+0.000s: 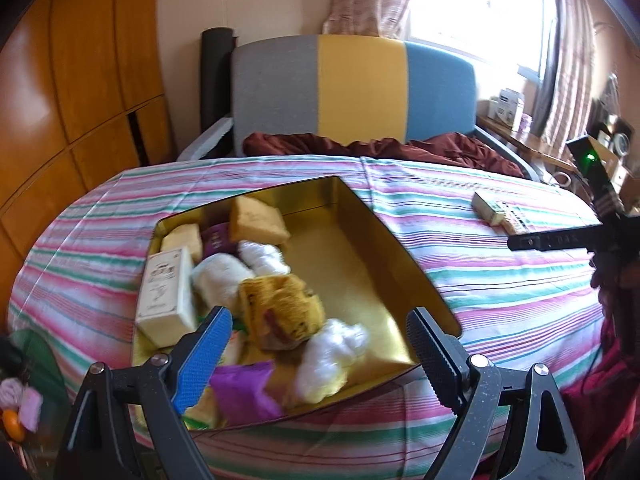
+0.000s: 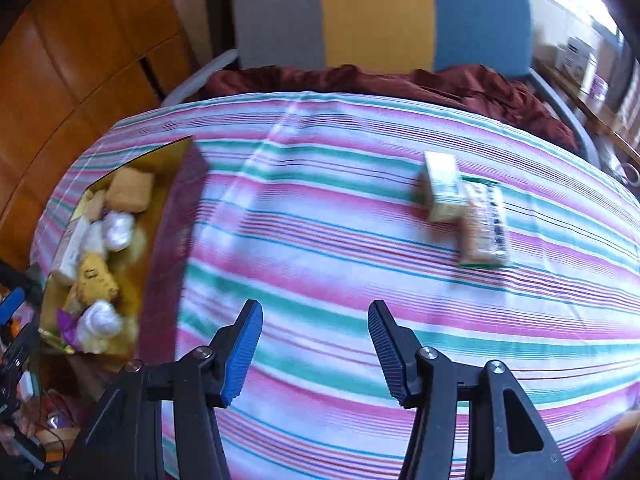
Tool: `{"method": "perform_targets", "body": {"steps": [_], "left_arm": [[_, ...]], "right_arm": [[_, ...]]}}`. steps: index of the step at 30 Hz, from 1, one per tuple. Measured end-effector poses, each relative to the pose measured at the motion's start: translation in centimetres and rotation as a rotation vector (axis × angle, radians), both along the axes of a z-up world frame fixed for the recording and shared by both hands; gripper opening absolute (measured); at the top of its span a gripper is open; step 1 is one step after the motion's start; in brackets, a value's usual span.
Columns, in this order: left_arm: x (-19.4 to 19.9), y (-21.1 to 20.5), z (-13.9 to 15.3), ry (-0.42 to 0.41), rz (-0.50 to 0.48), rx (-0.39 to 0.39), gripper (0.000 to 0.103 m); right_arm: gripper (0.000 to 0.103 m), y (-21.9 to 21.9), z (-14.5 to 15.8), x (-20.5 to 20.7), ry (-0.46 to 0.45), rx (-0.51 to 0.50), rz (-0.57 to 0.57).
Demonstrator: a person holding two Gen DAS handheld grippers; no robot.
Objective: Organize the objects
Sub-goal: 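Reach the right gripper to the cracker pack and grasp it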
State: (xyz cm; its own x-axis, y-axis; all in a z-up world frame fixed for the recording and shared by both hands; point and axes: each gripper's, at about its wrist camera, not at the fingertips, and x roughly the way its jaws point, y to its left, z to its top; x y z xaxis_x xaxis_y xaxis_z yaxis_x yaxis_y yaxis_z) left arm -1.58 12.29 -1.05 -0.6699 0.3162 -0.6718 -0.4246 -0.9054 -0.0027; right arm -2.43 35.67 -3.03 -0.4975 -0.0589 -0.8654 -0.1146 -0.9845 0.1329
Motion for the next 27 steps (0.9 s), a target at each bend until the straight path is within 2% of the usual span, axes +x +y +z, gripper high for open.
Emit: {"method": "perform_targets", "body": {"steps": [10, 13, 16, 22, 25, 27], "left_arm": [[0.0, 4.7, 0.1, -0.017, -0.113, -0.005, 0.09], [-0.2, 5.9, 0.0, -0.027, -0.139, -0.008, 0.09], [-0.6, 7.1, 0.0, -0.042, -0.158, -0.006, 0.09], [-1.6, 9.6, 0.4, -0.061, -0.202, 0.006, 0.09], [-2.1, 11.3, 0.9, -0.076, -0.224, 0.016, 0.09], [-2.3, 12.6, 1.3, -0.078, -0.242, 0.017, 0.09]], "right_arm": [[0.056, 10.5, -1.8, -2.2, -0.08, 0.042, -0.26], [0.056, 12.3, -2.4, -3.3, -0.099, 0.04, -0.291], [0.056, 12.7, -3.2, -4.9, -0.116, 0.036, -0.279], [0.056, 12.7, -5.7, -7.9, -0.192, 0.134, -0.242], [0.055, 13.1, -6.3, -8.9, -0.183, 0.144, -0.231], [0.043, 13.4, -6.2, -9.1, -0.184, 0.119, -0.216]]}}
